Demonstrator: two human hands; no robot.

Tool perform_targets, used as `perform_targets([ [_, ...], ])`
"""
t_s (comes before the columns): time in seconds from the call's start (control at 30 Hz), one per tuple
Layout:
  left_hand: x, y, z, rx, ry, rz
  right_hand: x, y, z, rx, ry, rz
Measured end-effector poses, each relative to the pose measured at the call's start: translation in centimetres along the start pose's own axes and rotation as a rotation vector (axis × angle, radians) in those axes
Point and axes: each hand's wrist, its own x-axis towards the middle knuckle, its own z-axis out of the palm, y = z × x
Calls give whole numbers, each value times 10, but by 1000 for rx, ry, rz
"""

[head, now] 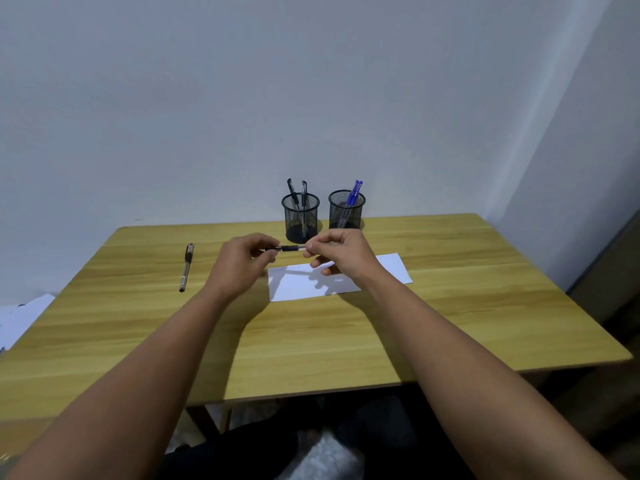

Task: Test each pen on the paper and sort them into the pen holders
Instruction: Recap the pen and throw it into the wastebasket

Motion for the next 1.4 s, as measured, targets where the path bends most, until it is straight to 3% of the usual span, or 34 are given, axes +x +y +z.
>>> perform_targets([
  [0.1,2,13,-3,-374,12,-159,-3,-2,-12,42,-82,115],
  [0.2,3,25,4,-514,54,-240,-5,-1,-18,43,-156,186],
  [0.3,3,38,17,-589,89,-257,-7,1,-15,107,-120,206],
  [0.63,-4,62,30,-367,94,-202,-19,12,-16,226,-74,163],
  [0.87,0,78,55,-277,-21,-170,-41,3,-48,-149,-102,123],
  [1.03,-1,107,127,-62,-106,-47,-66,5,-106,-238,239,83],
  [1.23,-19,157,247,323,-439,249,-132,26,-229,-494,756,131],
  [1.4,-41,183,319,591,-617,497,-208,56,-314,-532,1107,230],
])
